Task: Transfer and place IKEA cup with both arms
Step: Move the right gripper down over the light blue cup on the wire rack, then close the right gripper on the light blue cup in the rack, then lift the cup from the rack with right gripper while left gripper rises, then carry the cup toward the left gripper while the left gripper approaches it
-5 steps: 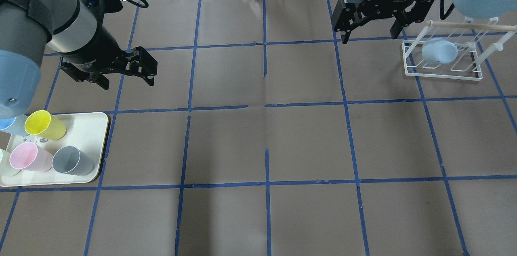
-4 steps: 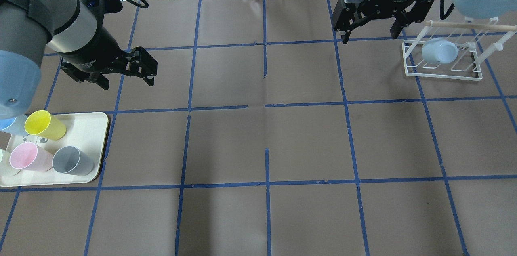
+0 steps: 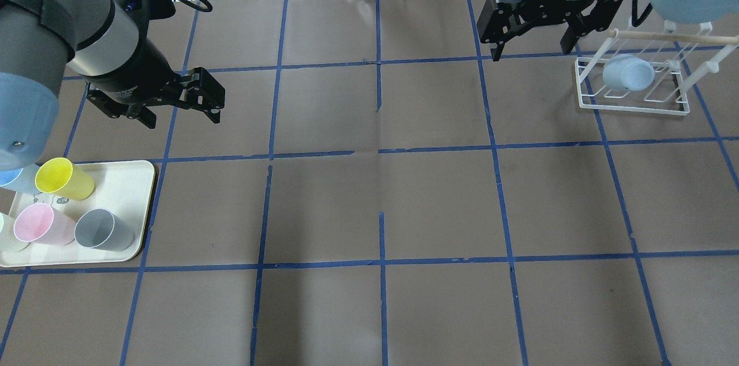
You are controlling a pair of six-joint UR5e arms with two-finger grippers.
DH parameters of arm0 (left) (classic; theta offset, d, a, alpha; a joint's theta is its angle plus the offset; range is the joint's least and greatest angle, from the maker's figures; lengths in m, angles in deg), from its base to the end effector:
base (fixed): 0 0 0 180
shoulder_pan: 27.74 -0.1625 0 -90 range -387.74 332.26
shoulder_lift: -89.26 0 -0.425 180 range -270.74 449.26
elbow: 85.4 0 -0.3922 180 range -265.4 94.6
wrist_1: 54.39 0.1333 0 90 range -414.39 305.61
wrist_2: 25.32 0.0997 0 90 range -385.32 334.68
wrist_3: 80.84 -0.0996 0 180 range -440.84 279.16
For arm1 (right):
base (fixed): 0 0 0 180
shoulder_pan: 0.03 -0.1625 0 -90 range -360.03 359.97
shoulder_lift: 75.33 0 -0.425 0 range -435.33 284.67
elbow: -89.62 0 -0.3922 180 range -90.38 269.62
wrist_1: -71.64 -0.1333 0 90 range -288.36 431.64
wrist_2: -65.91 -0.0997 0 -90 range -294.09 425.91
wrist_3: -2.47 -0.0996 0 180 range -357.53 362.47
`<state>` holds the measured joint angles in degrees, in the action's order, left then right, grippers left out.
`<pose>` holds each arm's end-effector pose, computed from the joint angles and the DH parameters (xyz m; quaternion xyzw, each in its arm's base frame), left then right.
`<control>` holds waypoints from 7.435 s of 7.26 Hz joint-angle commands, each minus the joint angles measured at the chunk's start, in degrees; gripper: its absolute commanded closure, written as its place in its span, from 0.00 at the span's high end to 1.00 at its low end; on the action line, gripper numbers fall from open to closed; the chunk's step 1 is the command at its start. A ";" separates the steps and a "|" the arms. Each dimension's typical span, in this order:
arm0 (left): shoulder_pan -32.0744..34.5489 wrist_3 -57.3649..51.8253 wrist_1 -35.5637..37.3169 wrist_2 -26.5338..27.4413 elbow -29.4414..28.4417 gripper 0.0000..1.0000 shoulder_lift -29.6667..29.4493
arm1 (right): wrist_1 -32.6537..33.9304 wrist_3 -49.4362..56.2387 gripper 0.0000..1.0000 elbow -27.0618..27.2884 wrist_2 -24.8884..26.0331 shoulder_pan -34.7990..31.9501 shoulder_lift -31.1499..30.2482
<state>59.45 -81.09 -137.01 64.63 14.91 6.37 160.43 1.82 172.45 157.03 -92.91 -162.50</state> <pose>-0.1114 -0.4517 0.4703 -0.0223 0.9991 -0.0365 0.0005 0.1572 -0.5098 0.5227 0.0192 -0.9994 0.0276 0.0089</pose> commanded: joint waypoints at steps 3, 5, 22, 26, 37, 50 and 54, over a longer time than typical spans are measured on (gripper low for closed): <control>0.00 0.08 0.18 -0.12 -0.11 1.00 -0.17 | 0.23 20.96 1.00 0.49 -0.33 17.16 0.33; -0.09 0.08 0.18 -0.21 -0.72 1.00 -0.60 | 5.39 23.33 1.00 3.38 3.24 25.09 2.87; 0.00 -0.36 0.26 -0.12 -0.90 1.00 0.01 | 34.60 23.06 0.97 14.03 8.20 22.39 17.21; 0.35 0.43 0.09 -0.12 -0.56 1.00 0.36 | 34.78 23.06 0.52 13.41 8.11 22.39 17.48; -1.83 -0.01 -6.75 -41.79 -1.52 1.00 0.71 | 0.11 23.41 0.53 7.09 0.68 19.58 -4.06; -5.02 -16.16 -11.16 -89.64 10.61 1.00 -5.08 | -56.95 2.07 0.52 5.94 -52.87 34.69 4.03; -2.38 -20.14 -9.50 -92.05 11.49 1.00 -7.89 | -68.56 2.58 0.57 5.33 -62.20 34.00 3.59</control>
<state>56.09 -100.32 -147.09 -27.22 25.99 -0.59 94.62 4.13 177.90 96.72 -58.48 -158.66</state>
